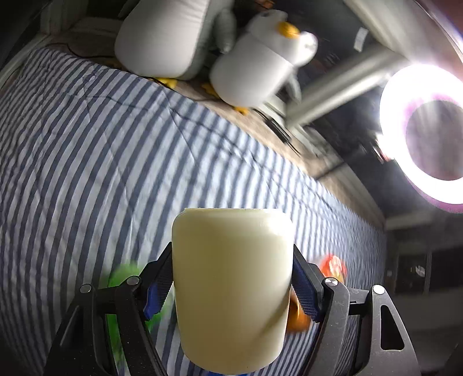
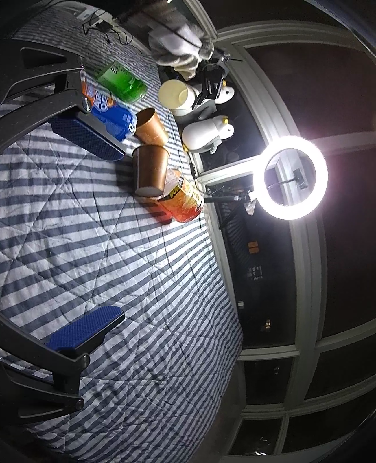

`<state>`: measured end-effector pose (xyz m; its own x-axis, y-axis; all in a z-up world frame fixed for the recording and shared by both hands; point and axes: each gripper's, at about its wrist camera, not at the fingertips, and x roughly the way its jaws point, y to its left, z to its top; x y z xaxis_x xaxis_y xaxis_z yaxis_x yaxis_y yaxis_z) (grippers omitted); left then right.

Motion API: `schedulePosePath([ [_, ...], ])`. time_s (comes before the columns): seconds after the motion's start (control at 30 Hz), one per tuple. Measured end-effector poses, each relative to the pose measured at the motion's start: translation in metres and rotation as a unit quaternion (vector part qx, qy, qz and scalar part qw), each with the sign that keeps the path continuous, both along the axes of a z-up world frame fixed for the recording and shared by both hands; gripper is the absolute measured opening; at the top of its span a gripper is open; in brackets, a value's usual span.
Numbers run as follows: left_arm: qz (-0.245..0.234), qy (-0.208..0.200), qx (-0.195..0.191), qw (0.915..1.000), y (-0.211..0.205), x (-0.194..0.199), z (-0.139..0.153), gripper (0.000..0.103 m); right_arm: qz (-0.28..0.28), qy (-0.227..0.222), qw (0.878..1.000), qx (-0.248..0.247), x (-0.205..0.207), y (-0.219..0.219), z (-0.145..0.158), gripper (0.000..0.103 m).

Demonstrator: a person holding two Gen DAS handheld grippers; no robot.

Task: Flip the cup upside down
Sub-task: 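Lift the cup with the left gripper and turn it toward the right gripper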

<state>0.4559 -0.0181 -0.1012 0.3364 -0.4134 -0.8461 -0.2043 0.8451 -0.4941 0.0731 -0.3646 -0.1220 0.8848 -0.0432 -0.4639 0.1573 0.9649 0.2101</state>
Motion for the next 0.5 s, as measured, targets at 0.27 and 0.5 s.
schedulePosePath([
  [0.27,-0.105,-0.023,0.023,0.9939,-0.027,-0.125,0.019,0.076,0.018,-0.004,1.000,-0.002,-0.019,0.013,0.004,0.099],
  [0.5,-0.218,-0.027,0.021,0.9754,-0.103,-0.225,0.008,0.076,0.019,-0.009,1.000,0.000,-0.043,0.013,0.008,0.099],
])
